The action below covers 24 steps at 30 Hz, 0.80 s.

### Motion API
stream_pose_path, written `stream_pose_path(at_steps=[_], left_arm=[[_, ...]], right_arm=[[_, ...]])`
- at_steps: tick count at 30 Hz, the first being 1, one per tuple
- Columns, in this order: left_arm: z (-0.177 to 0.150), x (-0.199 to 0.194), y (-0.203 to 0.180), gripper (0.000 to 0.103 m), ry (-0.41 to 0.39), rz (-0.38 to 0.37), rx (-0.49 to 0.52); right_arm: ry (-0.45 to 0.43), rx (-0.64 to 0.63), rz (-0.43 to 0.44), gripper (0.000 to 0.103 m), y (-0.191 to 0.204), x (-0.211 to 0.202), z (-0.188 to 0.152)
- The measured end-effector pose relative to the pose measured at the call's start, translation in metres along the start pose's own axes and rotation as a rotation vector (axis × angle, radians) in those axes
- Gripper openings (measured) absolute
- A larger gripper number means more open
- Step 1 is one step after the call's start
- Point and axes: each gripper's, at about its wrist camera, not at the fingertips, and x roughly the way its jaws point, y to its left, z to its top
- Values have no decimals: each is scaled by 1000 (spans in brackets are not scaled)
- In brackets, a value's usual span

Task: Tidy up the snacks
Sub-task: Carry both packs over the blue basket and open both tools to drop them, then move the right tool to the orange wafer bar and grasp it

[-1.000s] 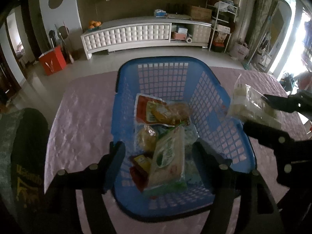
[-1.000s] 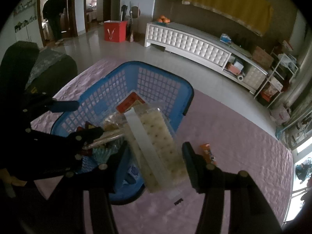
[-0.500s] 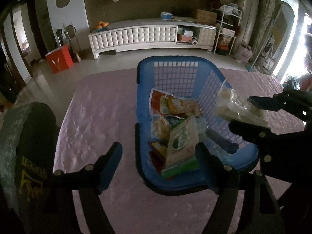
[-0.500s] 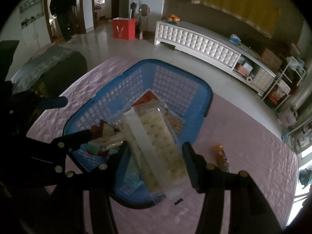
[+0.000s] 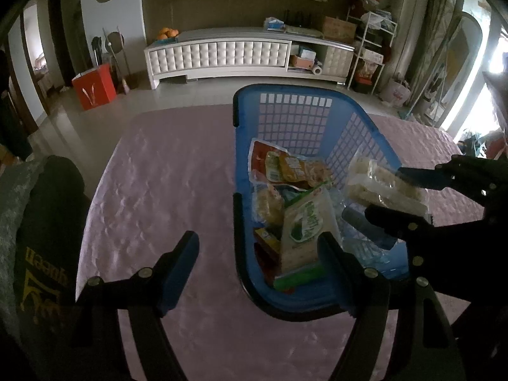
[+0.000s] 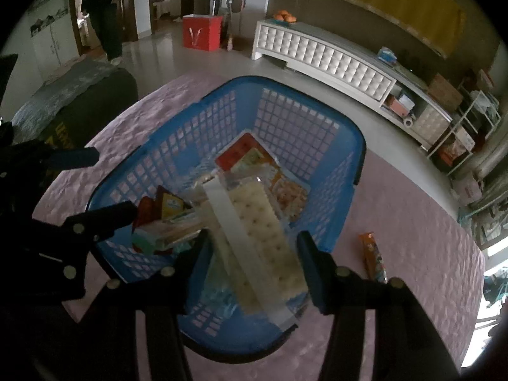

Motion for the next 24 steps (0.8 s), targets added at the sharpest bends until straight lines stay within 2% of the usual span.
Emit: stream_pose_path(at_steps=[3,7,11,15,24], left_arm=[[0,-2,-3,75,-5,3,10],[0,-5,-8,75,-8,7,15],[0,-8,-15,75,-10,5,19],[4,-10,-22,75,-9,10,24],[23,-9,-55,75,-14,-15,83]], right_arm=[[-13,-2,9,59,0,-3,-3],[0,-16,62,62,-2,-2,-8],[-24,-1,65,77,-8,-10,-13],[-61,21,77,84,-18,-21,-16],[-95,65,38,84,-53,-39,-25]])
